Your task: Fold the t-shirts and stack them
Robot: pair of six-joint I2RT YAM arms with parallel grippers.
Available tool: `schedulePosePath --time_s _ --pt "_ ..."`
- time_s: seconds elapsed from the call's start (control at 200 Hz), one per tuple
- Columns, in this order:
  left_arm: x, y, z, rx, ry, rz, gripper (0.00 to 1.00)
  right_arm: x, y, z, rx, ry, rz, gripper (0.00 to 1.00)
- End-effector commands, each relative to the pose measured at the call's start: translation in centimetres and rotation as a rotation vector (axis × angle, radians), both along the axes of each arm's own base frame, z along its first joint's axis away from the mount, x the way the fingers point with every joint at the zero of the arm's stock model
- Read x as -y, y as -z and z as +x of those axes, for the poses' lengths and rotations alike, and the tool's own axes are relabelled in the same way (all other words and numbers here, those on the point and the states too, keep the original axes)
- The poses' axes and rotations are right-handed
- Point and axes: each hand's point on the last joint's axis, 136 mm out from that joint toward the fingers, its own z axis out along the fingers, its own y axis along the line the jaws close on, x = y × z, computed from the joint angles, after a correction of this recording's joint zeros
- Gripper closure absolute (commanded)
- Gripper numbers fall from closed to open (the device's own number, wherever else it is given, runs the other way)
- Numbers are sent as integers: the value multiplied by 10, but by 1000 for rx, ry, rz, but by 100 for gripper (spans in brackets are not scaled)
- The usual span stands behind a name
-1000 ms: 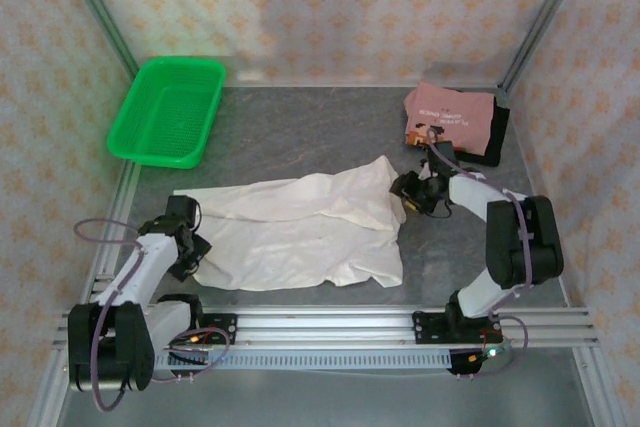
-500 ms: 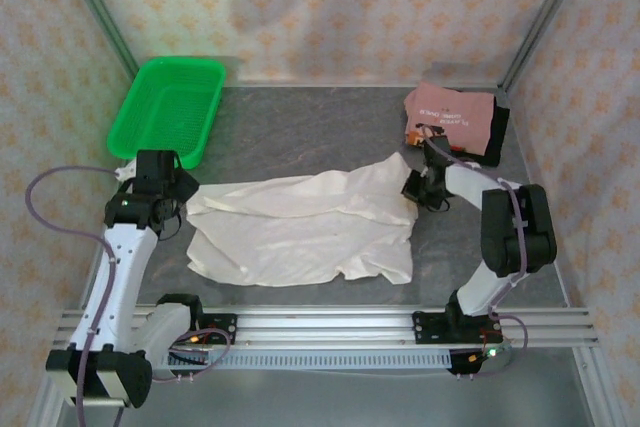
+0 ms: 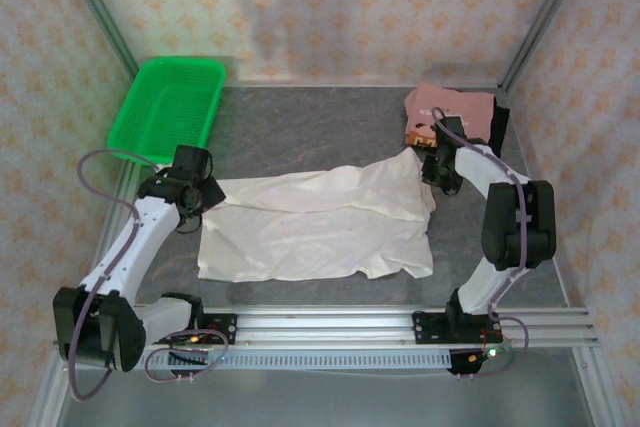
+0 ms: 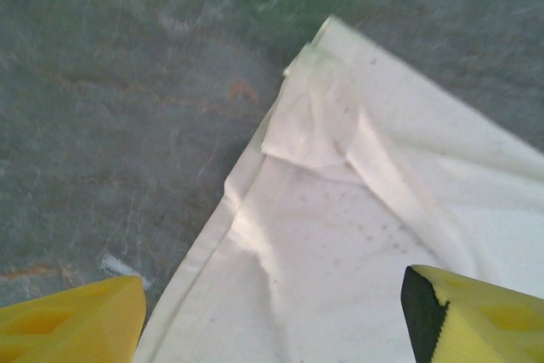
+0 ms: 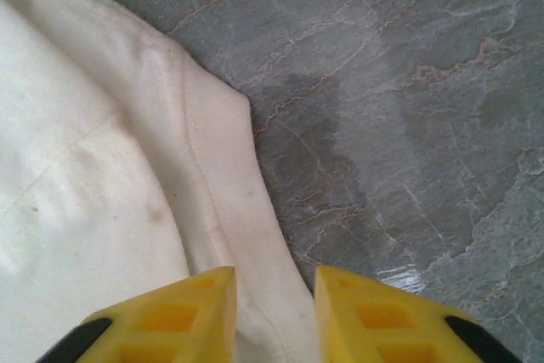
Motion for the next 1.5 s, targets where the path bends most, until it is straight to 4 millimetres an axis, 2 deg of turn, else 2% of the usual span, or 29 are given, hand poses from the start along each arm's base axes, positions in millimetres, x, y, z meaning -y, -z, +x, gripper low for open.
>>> schedulePosePath --time_s 0.0,0.075,0.19,0.31,0.395,0.48,0.65,0.846,0.936,1.031,1.171,1.366,1.496 --pt "6 7 7 -27 12 -27 20 -10 -28 6 74 -35 68 51" --pt "11 9 19 -63 28 -40 20 -28 -54 7 166 -92 156 38" --pt "29 19 36 -88 11 -150 21 -46 -93 -2 306 -171 240 26" --pt "54 31 54 -72 -46 -294 24 -60 -112 -16 348 -241 298 20" --pt "58 45 60 -73 -109 -335 25 -72 -113 -24 335 -277 335 18" --pt "52 55 65 -85 -148 -306 26 -84 -110 -30 319 -316 340 17" --pt "47 63 83 -77 -184 -282 31 -107 -107 -38 300 -397 356 13" --pt "46 79 82 -118 -223 -270 37 -113 -107 -38 301 -408 367 13" --pt "46 84 83 -120 -224 -270 45 -116 -109 -38 308 -414 379 13" --pt "51 89 81 -141 -214 -279 60 -118 -111 -35 312 -410 387 12" --pt "52 88 67 -139 -213 -265 68 -124 -112 -29 316 -402 416 12" --pt "52 99 47 -164 -210 -266 92 -137 -109 -18 306 -404 442 12" --pt "52 99 38 -149 -215 -262 97 -143 -105 -12 295 -408 447 9"
